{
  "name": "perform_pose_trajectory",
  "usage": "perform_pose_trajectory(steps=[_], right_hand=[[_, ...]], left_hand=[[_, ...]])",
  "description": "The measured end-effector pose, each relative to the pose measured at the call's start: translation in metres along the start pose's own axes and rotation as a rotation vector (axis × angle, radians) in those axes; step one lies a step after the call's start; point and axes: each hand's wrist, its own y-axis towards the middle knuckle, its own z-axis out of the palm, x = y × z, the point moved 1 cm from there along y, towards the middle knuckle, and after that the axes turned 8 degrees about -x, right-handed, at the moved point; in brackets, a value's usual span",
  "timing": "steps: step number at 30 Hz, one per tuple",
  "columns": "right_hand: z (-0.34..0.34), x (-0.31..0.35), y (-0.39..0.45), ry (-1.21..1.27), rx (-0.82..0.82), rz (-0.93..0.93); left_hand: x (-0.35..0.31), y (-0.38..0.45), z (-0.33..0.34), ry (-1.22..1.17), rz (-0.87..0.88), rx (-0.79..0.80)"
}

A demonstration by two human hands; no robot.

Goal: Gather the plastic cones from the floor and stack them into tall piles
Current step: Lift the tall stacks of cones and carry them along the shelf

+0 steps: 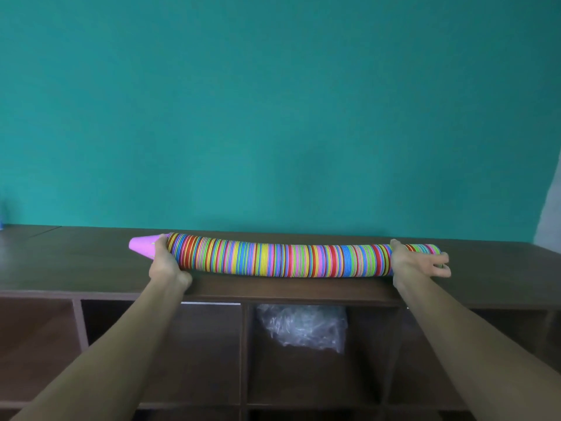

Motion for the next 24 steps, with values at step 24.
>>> perform_pose_trajectory(steps=[24], right_hand=[[-0.014, -0.024, 0.008, -0.52, 0.401, -0.417]], left_hand=[[0.023, 0.001, -0.006, 1.259, 0.991, 0.111]])
